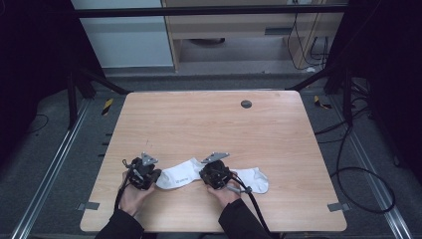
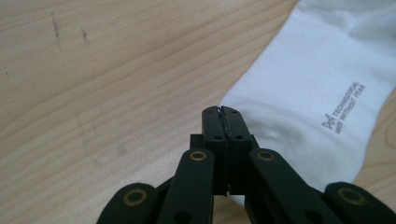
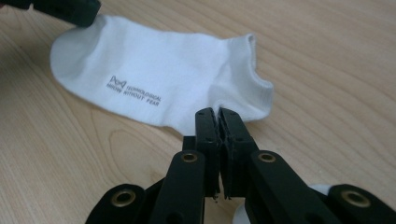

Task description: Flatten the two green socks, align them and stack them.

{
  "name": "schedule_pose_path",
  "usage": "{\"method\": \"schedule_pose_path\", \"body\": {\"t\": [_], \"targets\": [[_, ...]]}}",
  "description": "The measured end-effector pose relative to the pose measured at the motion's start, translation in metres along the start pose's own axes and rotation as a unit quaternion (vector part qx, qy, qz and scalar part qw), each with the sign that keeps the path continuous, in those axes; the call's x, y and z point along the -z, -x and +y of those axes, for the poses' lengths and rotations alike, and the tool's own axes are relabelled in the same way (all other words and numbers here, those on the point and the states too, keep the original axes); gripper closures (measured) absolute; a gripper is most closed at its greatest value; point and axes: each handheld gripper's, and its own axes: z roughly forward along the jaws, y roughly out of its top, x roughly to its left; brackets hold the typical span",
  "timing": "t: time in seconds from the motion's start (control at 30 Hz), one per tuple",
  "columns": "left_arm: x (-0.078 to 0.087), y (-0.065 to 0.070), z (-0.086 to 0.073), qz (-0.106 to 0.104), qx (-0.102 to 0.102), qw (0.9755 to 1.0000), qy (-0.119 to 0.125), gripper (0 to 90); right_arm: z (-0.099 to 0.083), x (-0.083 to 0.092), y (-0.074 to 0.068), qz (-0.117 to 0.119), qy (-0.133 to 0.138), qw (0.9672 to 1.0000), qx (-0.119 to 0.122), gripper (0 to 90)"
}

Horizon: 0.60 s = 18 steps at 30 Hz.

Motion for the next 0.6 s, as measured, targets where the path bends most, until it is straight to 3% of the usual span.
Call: {"method": "schedule_pose_path", "body": {"t": [0.13,0.2,0.27,0.4,0.6], "targets": [[-0.005,-0.001,0.003,0.004,0.004,1.0000,0.000,89.5,-0.005,-0.002,0.000,0.001,-0.004,1.0000,-0.004,85.9],[-0.003,-0.002,0.002,0.009,0.010,0.9998,0.011,88.5,-0.007,-0.001,0.001,0.002,-0.003,1.0000,-0.003,82.9],[0.000,-0.005,0.002,0.008,0.021,0.9995,0.020,83.0,-0.006,0.002,0.002,0.005,0.004,1.0000,-0.004,79.7],[0.008,-0.008,0.001,0.016,0.031,0.9986,0.039,68.3,-0.003,0.017,0.006,0.004,0.031,0.9995,-0.001,74.1],[0.019,-0.006,-0.002,0.018,0.037,0.9975,0.056,60.5,0.001,0.045,0.023,-0.017,0.058,0.9982,0.000,67.2]]}}
